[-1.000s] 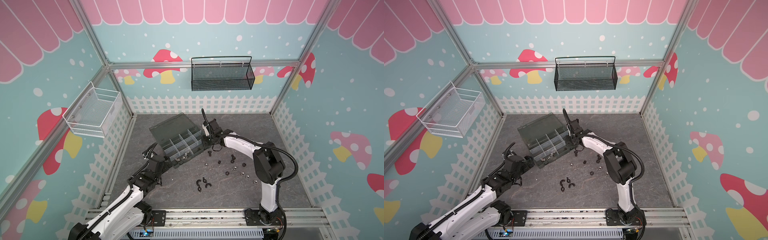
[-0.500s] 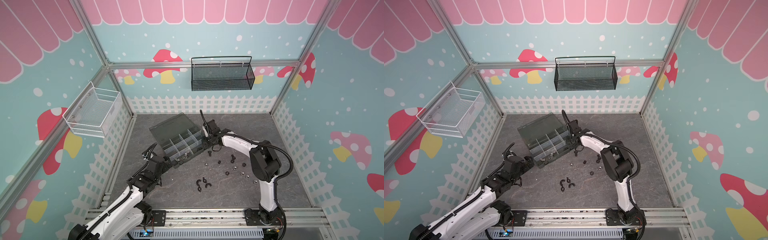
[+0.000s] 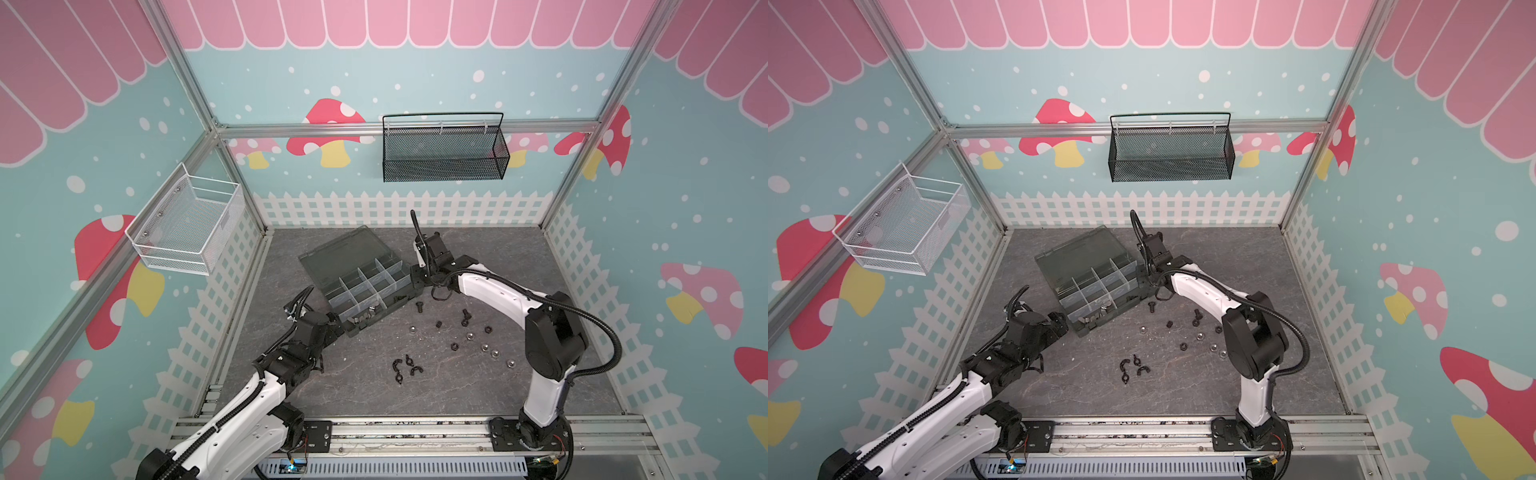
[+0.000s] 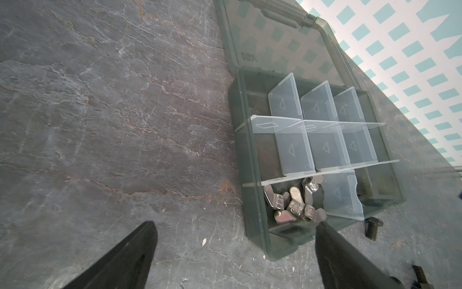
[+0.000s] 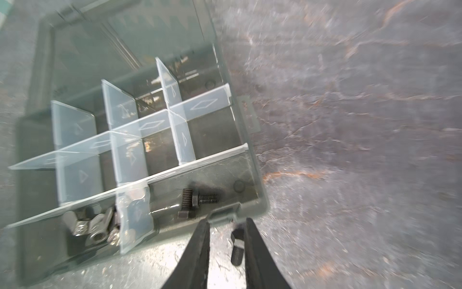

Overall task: Sort the screws and nuts into containers
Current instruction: Place the screw into the container, then pick up the screw from the center of the table.

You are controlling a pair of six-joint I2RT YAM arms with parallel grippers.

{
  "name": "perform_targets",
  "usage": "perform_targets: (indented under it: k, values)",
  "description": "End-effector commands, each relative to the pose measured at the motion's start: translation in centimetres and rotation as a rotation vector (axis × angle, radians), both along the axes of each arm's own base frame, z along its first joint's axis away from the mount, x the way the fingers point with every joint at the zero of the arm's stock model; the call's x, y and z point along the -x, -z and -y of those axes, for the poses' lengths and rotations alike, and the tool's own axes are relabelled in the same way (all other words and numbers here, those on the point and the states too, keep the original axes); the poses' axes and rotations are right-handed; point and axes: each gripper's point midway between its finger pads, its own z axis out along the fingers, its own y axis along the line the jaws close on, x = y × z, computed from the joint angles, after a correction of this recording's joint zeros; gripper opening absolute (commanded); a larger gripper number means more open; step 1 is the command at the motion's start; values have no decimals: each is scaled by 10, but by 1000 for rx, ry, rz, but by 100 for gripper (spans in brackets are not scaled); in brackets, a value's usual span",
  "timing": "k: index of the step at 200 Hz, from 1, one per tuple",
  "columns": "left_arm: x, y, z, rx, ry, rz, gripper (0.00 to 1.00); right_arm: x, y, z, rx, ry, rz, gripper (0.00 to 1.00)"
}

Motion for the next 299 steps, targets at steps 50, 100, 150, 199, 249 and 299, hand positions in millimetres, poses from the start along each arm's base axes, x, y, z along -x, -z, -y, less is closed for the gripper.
perform_targets:
  k: [50, 100, 150, 199, 249, 299]
  values:
    - [-8, -8, 0, 13, -22, 12, 100, 44, 7, 39, 9, 78, -23, 41]
    - [-10, -4, 4, 23, -14, -13, 100, 68, 44, 49, 31, 93, -108, 50]
    - [-10, -2, 4, 24, -18, -18, 99, 74, 70, 27, 35, 48, -156, 50]
    - [-8, 0, 3, 22, -19, -26, 99, 69, 93, 6, 21, 16, -196, 47]
    - [-7, 0, 1, 13, -24, -26, 99, 57, 107, 4, 67, 30, -197, 41]
    - [-8, 1, 0, 5, -26, -30, 99, 47, 125, 2, 110, 39, -221, 37]
